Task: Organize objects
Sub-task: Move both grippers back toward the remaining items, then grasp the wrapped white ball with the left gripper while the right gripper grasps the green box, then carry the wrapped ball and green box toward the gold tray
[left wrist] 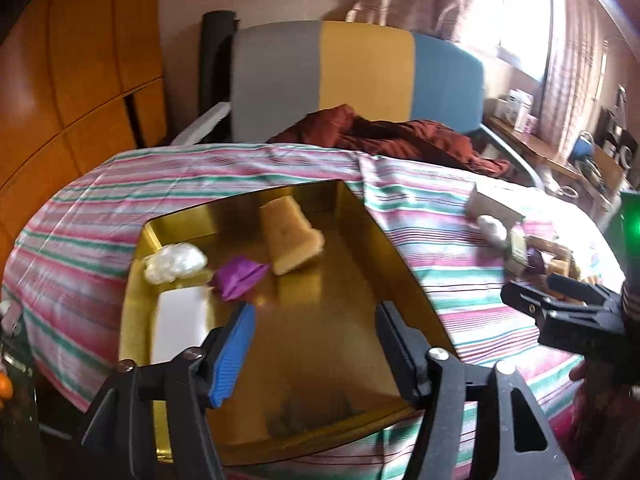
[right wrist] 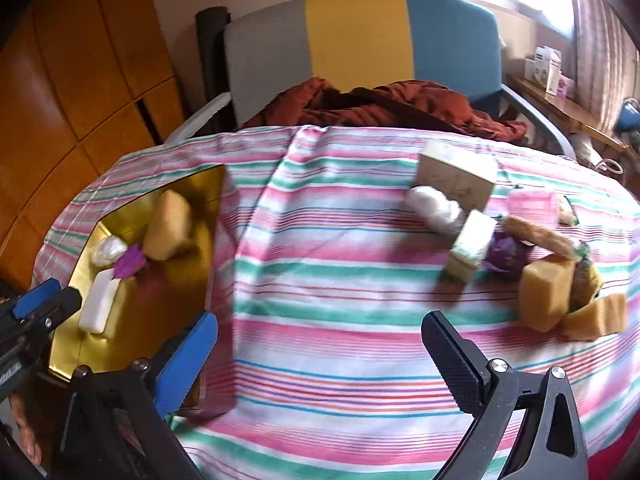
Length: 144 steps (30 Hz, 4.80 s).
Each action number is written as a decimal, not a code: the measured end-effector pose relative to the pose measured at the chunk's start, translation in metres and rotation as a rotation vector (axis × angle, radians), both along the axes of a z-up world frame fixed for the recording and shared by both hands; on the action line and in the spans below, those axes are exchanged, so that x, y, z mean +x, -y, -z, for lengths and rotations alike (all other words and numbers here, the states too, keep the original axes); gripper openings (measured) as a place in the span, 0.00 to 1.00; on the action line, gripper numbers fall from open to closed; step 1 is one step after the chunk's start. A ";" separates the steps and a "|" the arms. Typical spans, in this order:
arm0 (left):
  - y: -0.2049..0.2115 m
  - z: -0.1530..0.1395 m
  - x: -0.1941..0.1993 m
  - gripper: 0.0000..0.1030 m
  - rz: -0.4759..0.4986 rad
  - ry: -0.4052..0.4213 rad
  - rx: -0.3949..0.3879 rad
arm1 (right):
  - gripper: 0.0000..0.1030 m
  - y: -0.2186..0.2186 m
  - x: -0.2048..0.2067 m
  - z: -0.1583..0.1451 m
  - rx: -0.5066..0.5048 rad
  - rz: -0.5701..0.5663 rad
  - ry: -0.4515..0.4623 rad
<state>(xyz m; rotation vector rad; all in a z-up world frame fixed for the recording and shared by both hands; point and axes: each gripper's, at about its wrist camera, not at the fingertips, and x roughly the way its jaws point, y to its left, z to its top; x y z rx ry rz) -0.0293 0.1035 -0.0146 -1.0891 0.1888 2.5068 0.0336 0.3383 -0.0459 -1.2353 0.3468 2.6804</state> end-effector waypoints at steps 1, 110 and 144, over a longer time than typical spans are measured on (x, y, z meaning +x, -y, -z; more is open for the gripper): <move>-0.004 -0.001 0.001 0.66 0.015 -0.001 0.002 | 1.00 -0.006 0.000 -0.001 -0.003 0.007 0.002; -0.198 0.096 -0.020 0.39 0.330 0.197 0.008 | 0.75 -0.148 -0.092 0.056 0.099 -0.381 0.331; 0.030 -0.015 -0.007 0.39 -0.028 0.019 0.188 | 0.75 -0.005 -0.038 -0.040 -0.159 -0.297 -0.113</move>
